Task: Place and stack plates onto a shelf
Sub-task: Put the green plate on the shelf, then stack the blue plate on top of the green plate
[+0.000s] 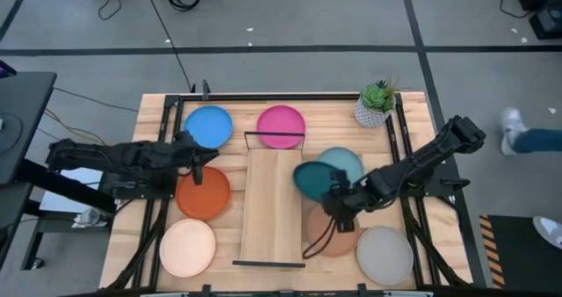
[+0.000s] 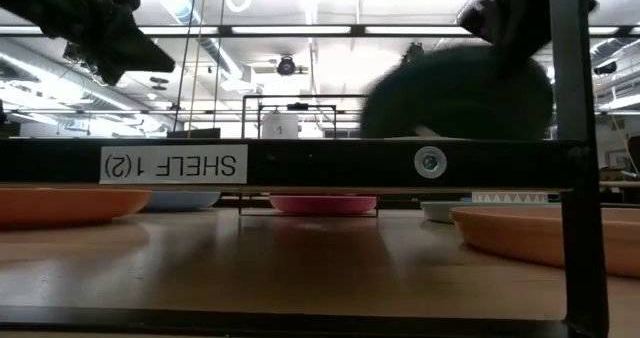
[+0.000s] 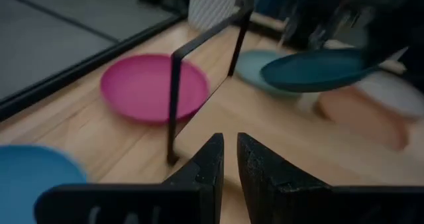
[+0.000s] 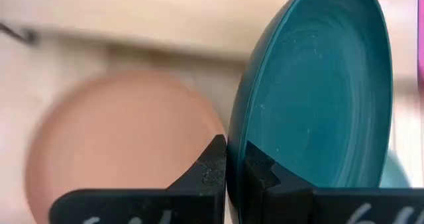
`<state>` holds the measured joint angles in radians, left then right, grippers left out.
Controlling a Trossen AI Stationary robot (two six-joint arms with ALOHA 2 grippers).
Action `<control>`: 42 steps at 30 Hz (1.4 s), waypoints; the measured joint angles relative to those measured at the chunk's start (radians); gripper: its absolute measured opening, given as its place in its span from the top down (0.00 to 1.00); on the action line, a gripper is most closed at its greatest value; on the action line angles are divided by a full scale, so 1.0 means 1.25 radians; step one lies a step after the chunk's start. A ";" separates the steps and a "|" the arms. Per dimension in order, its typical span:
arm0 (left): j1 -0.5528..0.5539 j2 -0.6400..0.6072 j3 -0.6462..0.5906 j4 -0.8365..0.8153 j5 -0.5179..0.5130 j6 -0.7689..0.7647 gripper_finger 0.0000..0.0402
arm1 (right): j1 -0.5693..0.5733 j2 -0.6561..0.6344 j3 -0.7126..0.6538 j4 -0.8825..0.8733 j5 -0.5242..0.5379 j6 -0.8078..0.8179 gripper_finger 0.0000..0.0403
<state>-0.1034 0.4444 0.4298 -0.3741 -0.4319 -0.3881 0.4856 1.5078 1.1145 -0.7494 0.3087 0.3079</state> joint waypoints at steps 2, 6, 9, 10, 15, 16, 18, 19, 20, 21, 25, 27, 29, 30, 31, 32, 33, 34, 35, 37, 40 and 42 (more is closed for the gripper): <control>0.009 0.021 0.028 -0.021 0.000 0.005 0.87 | 0.001 0.030 0.000 0.066 0.016 -0.075 0.94; 0.021 0.058 0.040 -0.026 0.008 0.007 0.87 | -0.016 0.116 0.030 0.109 0.087 -0.217 0.94; 0.023 0.079 0.041 -0.046 0.008 0.004 0.87 | -0.028 0.182 0.073 0.107 0.157 -0.308 0.94; 0.023 0.091 0.041 -0.049 0.005 -0.004 0.87 | -0.033 0.203 0.086 0.115 0.165 -0.337 0.94; 0.023 0.166 0.040 -0.088 0.009 -0.072 0.87 | -0.071 0.289 0.136 0.156 0.160 -0.441 0.93; 0.023 0.183 0.040 -0.094 0.013 -0.079 0.87 | -0.081 0.302 0.143 0.159 0.160 -0.456 0.93; 0.023 0.218 0.040 -0.098 0.015 -0.080 0.87 | -0.100 0.327 0.157 0.171 0.160 -0.482 0.91; 0.025 0.233 0.040 -0.096 0.015 -0.080 0.87 | -0.109 0.336 0.162 0.174 0.161 -0.491 0.91; 0.035 0.245 0.040 -0.098 0.015 -0.081 0.87 | -0.117 0.344 0.168 0.173 0.160 -0.497 0.91; 0.049 0.255 0.040 -0.100 0.021 -0.084 0.87 | -0.124 0.350 0.173 0.177 0.153 -0.502 0.90; 0.127 0.295 0.040 -0.115 0.095 -0.073 0.85 | -0.150 0.351 0.176 0.220 0.058 -0.538 0.88; 0.163 0.311 0.040 -0.114 0.133 -0.048 0.81 | -0.156 0.348 0.176 0.235 0.038 -0.543 0.87; 0.195 0.322 0.040 -0.116 0.155 -0.023 0.77 | -0.156 0.344 0.176 0.243 0.041 -0.550 0.85; 0.211 0.327 0.040 -0.116 0.157 -0.013 0.74 | -0.156 0.341 0.177 0.241 0.047 -0.553 0.84; 0.229 0.334 0.040 -0.113 0.159 0.001 0.72 | -0.155 0.337 0.177 0.233 0.055 -0.555 0.83; 0.246 0.344 0.041 -0.113 0.160 0.012 0.69 | -0.154 0.336 0.177 0.234 0.066 -0.555 0.81; 0.266 0.352 0.041 -0.117 0.160 0.025 0.67 | -0.152 0.332 0.181 0.229 0.078 -0.555 0.80; 0.285 0.362 0.041 -0.116 0.162 0.030 0.65 | -0.151 0.326 0.185 0.219 0.088 -0.555 0.79; 0.304 0.377 0.041 -0.105 0.165 0.040 0.63 | -0.149 0.321 0.190 0.207 0.097 -0.553 0.78; 0.341 0.409 0.041 -0.090 0.168 0.051 0.62 | -0.144 0.304 0.201 0.197 0.107 -0.543 0.76; 0.387 0.469 0.059 -0.085 0.167 0.071 0.61 | -0.135 0.269 0.207 0.174 0.108 -0.518 0.73; 0.411 0.505 0.075 -0.098 0.167 0.091 0.61 | -0.126 0.245 0.208 0.172 0.104 -0.499 0.72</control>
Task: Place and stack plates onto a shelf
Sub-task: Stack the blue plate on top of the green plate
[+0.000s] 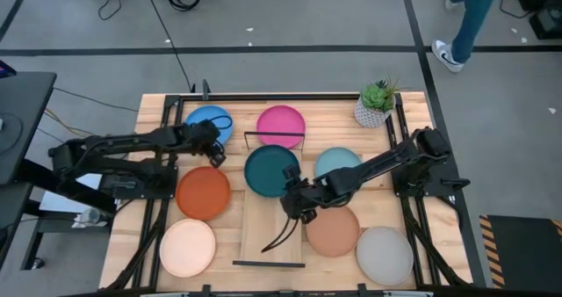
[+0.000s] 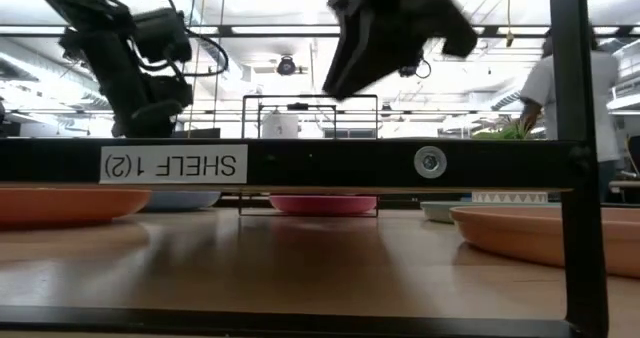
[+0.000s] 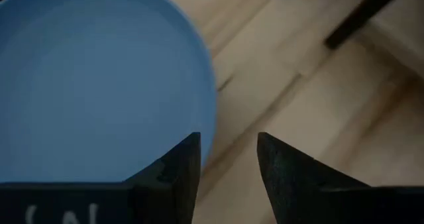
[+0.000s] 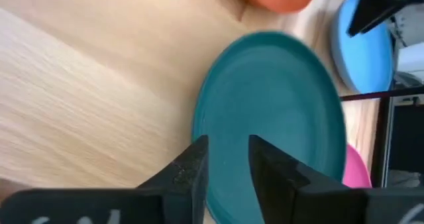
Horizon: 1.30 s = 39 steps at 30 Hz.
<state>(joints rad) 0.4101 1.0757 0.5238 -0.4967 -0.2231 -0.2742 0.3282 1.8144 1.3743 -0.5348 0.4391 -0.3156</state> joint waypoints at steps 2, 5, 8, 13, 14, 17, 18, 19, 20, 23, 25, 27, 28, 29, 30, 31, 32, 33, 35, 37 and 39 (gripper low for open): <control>0.016 0.040 0.018 0.009 0.002 0.020 0.61 | 0.008 -0.021 0.000 -0.010 -0.011 0.020 0.71; 0.030 0.094 0.041 0.004 0.003 0.059 0.61 | 0.019 -0.043 -0.003 -0.023 -0.023 0.047 0.71; 0.043 0.145 0.052 0.001 -0.006 0.094 0.61 | 0.026 -0.052 -0.014 -0.025 -0.024 0.068 0.71; 0.052 0.213 0.054 0.015 -0.057 0.154 0.61 | 0.031 -0.053 -0.032 -0.033 -0.028 0.093 0.71; 0.052 0.221 0.054 0.011 -0.059 0.167 0.62 | 0.031 -0.053 -0.035 -0.028 -0.030 0.101 0.71; 0.051 0.245 0.054 0.015 -0.077 0.175 0.70 | 0.031 -0.053 -0.043 -0.032 -0.036 0.111 0.71; 0.052 0.250 0.054 0.010 -0.081 0.175 0.74 | 0.032 -0.053 -0.044 -0.031 -0.036 0.114 0.71; 0.052 0.255 0.054 0.014 -0.081 0.175 0.78 | 0.034 -0.053 -0.045 -0.027 -0.036 0.118 0.71; 0.052 0.257 0.054 0.014 -0.078 0.175 0.83 | 0.035 -0.053 -0.046 -0.027 -0.036 0.123 0.71; 0.051 0.254 0.066 -0.004 -0.075 0.176 0.96 | 0.039 -0.053 -0.048 -0.035 -0.035 0.143 0.71; 0.051 0.243 0.093 -0.052 -0.069 0.165 0.96 | 0.044 -0.053 -0.048 -0.045 -0.027 0.149 0.71; 0.048 0.227 0.135 -0.113 -0.069 0.164 0.96 | 0.050 -0.053 -0.048 -0.055 -0.009 0.152 0.71; 0.045 0.217 0.160 -0.137 -0.072 0.164 0.96 | 0.055 -0.053 -0.048 -0.059 0.001 0.155 0.71; 0.045 0.203 0.187 -0.165 -0.084 0.166 0.96 | 0.058 -0.054 -0.048 -0.064 0.012 0.160 0.71; 0.043 0.185 0.214 -0.185 -0.095 0.168 0.96 | 0.060 -0.054 -0.048 -0.072 0.019 0.169 0.71; 0.041 0.166 0.242 -0.197 -0.106 0.172 0.96 | 0.063 -0.054 -0.048 -0.081 0.027 0.178 0.71; 0.037 0.150 0.270 -0.200 -0.120 0.184 0.96 | 0.064 -0.054 -0.048 -0.091 0.032 0.190 0.71; 0.032 0.134 0.296 -0.200 -0.132 0.200 0.96 | 0.066 -0.054 -0.048 -0.099 0.036 0.206 0.71; 0.015 0.096 0.340 -0.179 -0.129 0.261 0.96 | 0.067 -0.054 -0.048 -0.118 0.039 0.244 0.71; -0.013 0.060 0.371 -0.131 -0.095 0.339 0.96 | 0.067 -0.054 -0.048 -0.137 0.051 0.298 0.71; -0.048 0.024 0.387 -0.092 -0.035 0.410 0.96 | 0.072 -0.054 -0.048 -0.167 0.084 0.357 0.71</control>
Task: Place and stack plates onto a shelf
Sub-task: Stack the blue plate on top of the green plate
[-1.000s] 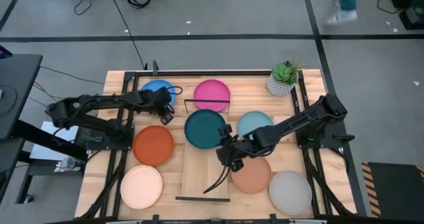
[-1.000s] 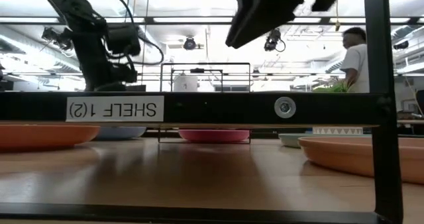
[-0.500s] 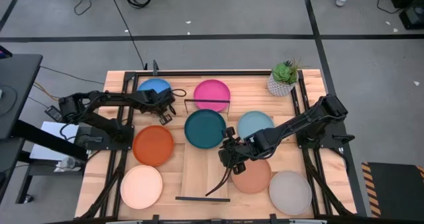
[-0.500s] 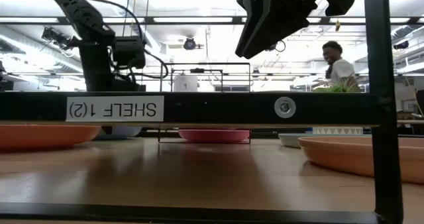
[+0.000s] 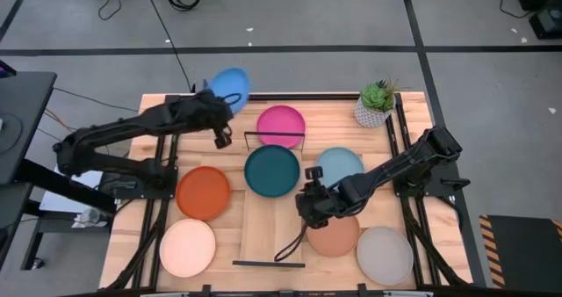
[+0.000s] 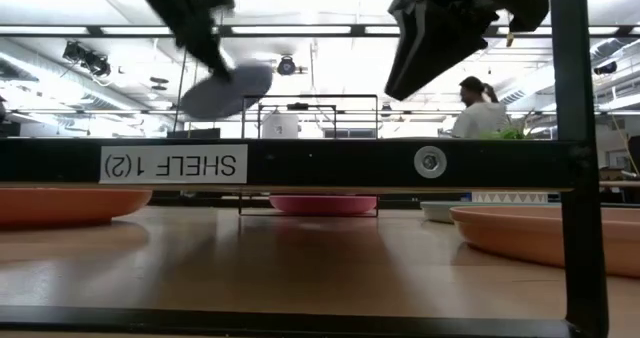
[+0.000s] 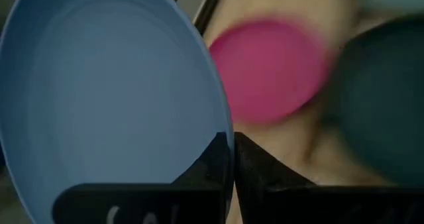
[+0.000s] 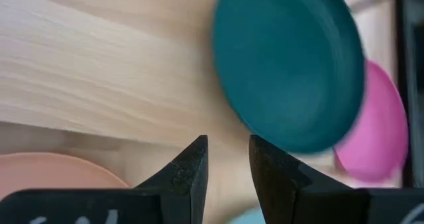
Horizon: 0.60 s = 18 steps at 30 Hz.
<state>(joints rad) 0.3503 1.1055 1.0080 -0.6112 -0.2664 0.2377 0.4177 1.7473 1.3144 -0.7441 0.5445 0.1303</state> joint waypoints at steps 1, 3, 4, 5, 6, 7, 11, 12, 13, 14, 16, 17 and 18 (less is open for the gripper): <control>-0.022 -0.017 0.004 0.021 0.032 0.025 0.96 | 0.003 0.000 0.000 -0.019 0.017 0.026 0.71; -0.072 -0.052 0.007 0.069 0.102 0.067 0.96 | 0.012 0.000 0.000 -0.058 0.047 0.069 0.71; -0.102 -0.067 0.007 0.088 0.131 0.081 0.96 | 0.019 0.000 0.000 -0.078 0.062 0.089 0.71; -0.131 -0.079 0.007 0.102 0.158 0.095 0.96 | 0.027 0.000 0.000 -0.101 0.077 0.108 0.71; -0.164 -0.086 0.007 0.111 0.175 0.106 0.96 | 0.034 0.000 0.000 -0.129 0.093 0.127 0.71; -0.199 -0.089 0.007 0.118 0.182 0.116 0.96 | 0.040 0.000 0.000 -0.158 0.107 0.146 0.71; -0.328 -0.078 0.007 0.113 0.181 0.134 0.96 | 0.056 -0.001 0.000 -0.265 0.121 0.241 0.71; -0.356 -0.070 0.007 0.114 0.175 0.134 0.96 | 0.060 -0.004 0.000 -0.291 0.121 0.272 0.71; -0.382 -0.060 0.007 0.112 0.169 0.134 0.96 | 0.064 -0.007 -0.001 -0.313 0.122 0.301 0.71; -0.404 -0.050 0.006 0.111 0.165 0.134 0.96 | 0.071 -0.014 -0.004 -0.323 0.124 0.325 0.71; -0.448 -0.029 0.006 0.112 0.161 0.133 0.96 | 0.086 -0.035 -0.024 -0.335 0.131 0.366 0.71; -0.468 -0.018 0.006 0.112 0.160 0.130 0.96 | 0.095 -0.049 -0.036 -0.335 0.133 0.382 0.71; -0.486 -0.004 0.006 0.109 0.160 0.125 0.96 | 0.102 -0.062 -0.048 -0.333 0.135 0.399 0.71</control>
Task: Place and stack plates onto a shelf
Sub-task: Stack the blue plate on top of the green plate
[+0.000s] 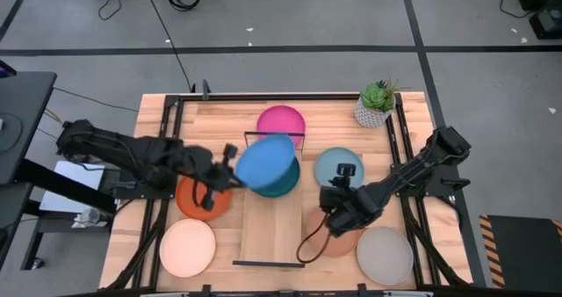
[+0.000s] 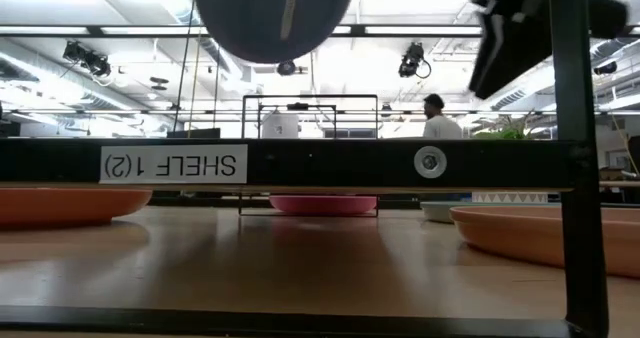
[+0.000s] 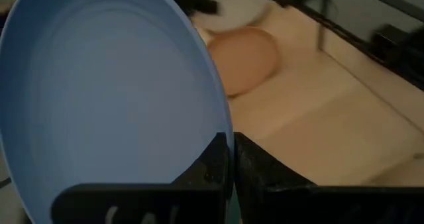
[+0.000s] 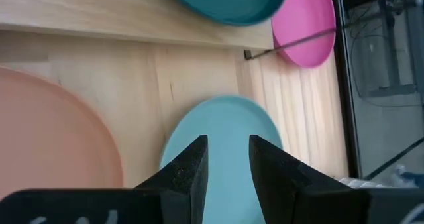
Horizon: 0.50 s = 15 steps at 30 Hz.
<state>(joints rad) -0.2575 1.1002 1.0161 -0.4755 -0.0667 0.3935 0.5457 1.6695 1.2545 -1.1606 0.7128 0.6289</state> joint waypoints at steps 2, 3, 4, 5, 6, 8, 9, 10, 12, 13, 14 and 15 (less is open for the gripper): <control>-0.028 0.031 0.000 -0.009 -0.013 -0.016 0.96 | 0.014 -0.031 -0.026 0.006 0.003 0.026 0.71; -0.038 0.050 0.000 -0.011 -0.031 -0.021 0.96 | 0.019 -0.048 -0.041 0.012 0.007 0.036 0.71; -0.045 0.067 0.000 -0.019 -0.048 -0.030 0.96 | 0.023 -0.064 -0.056 0.022 0.016 0.045 0.71; -0.049 0.086 0.000 -0.029 -0.061 -0.037 0.96 | 0.027 -0.079 -0.071 0.030 0.023 0.053 0.71; -0.049 0.106 0.000 -0.033 -0.072 -0.041 0.96 | 0.028 -0.095 -0.087 0.039 0.024 0.060 0.71; -0.048 0.146 0.000 -0.042 -0.089 -0.051 0.96 | 0.028 -0.125 -0.120 0.073 0.024 0.063 0.71; -0.047 0.166 0.000 -0.051 -0.101 -0.053 0.96 | 0.028 -0.137 -0.135 0.089 0.024 0.062 0.71; -0.048 0.185 0.000 -0.049 -0.117 -0.050 0.96 | 0.028 -0.150 -0.152 0.109 0.024 0.060 0.71; -0.048 0.218 0.000 -0.051 -0.137 -0.032 0.96 | 0.027 -0.171 -0.183 0.153 0.023 0.044 0.71; -0.048 0.233 0.000 -0.052 -0.142 -0.024 0.96 | 0.025 -0.181 -0.198 0.173 0.023 0.036 0.71; -0.048 0.247 0.000 -0.053 -0.147 -0.012 0.96 | 0.023 -0.190 -0.213 0.196 0.022 0.028 0.71; -0.048 0.262 0.000 -0.053 -0.155 -0.005 0.95 | 0.019 -0.198 -0.227 0.217 0.020 0.018 0.71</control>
<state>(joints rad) -0.3178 1.4271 1.0157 -0.5419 -0.2605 0.3875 0.5697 1.4218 0.9706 -0.8895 0.7381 0.6519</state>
